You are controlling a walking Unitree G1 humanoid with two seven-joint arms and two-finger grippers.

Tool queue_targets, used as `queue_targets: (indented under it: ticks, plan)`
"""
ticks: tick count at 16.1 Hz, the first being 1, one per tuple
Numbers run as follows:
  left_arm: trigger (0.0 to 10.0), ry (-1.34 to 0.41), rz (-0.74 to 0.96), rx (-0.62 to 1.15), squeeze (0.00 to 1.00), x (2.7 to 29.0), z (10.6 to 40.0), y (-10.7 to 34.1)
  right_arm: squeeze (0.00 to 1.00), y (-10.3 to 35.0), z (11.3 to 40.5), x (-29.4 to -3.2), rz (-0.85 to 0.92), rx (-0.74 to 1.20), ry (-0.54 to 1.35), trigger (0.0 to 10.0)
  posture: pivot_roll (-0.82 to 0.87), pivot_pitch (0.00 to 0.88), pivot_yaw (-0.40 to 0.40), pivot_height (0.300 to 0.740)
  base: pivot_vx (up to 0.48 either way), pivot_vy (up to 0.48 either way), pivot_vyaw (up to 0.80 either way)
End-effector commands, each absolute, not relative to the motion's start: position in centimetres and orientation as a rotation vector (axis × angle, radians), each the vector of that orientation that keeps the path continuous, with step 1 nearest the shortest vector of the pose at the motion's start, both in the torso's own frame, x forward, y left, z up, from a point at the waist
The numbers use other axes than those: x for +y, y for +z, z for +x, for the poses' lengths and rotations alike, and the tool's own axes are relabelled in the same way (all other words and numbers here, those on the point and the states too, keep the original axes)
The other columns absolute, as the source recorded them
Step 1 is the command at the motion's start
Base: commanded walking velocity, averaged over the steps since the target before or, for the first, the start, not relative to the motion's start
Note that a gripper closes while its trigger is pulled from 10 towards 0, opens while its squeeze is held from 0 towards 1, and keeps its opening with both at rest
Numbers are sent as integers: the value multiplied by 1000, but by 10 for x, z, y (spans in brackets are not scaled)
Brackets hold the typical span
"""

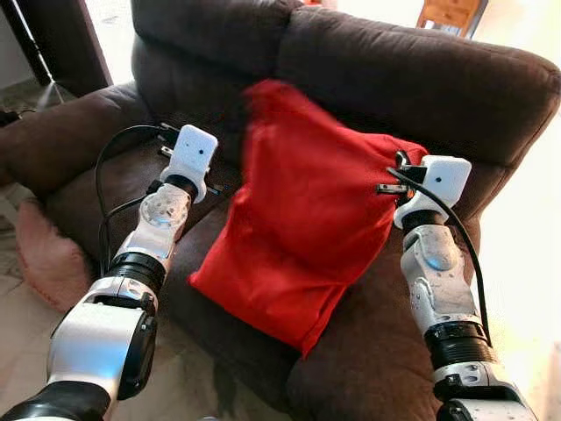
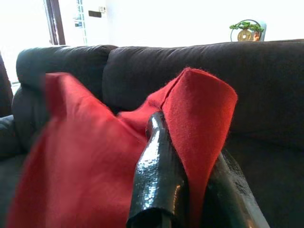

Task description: Move the pillow to the sofa from floor

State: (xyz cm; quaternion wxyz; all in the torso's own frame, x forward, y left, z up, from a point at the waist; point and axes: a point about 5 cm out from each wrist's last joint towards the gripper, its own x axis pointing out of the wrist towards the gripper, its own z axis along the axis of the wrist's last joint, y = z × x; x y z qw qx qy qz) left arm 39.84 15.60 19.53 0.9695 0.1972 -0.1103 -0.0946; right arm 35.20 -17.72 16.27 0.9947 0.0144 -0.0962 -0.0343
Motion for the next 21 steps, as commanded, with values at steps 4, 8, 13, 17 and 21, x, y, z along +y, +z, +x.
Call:
queue_targets:
  ticks: [4,8,13,17,21]
  plan:
    - [10000,-170,450,-222,0,161,395,189,0,166,351,-183,34,-212,-93,10000,65,6,-51,740,0,0,0]
    - [10000,-141,437,-244,0,166,388,182,0,164,352,-180,37,-204,-83,10000,72,8,-59,740,0,0,0]
    - [10000,-91,407,-264,0,172,382,180,0,180,365,-155,-46,-247,38,10000,70,8,-64,740,0,0,0]
    - [10000,-88,387,-266,0,167,378,176,0,204,383,-121,-78,-286,197,10000,74,5,-70,740,0,0,0]
    - [10000,-64,383,-270,0,170,376,176,0,214,389,-105,-94,-318,294,10000,80,0,-75,740,0,0,0]
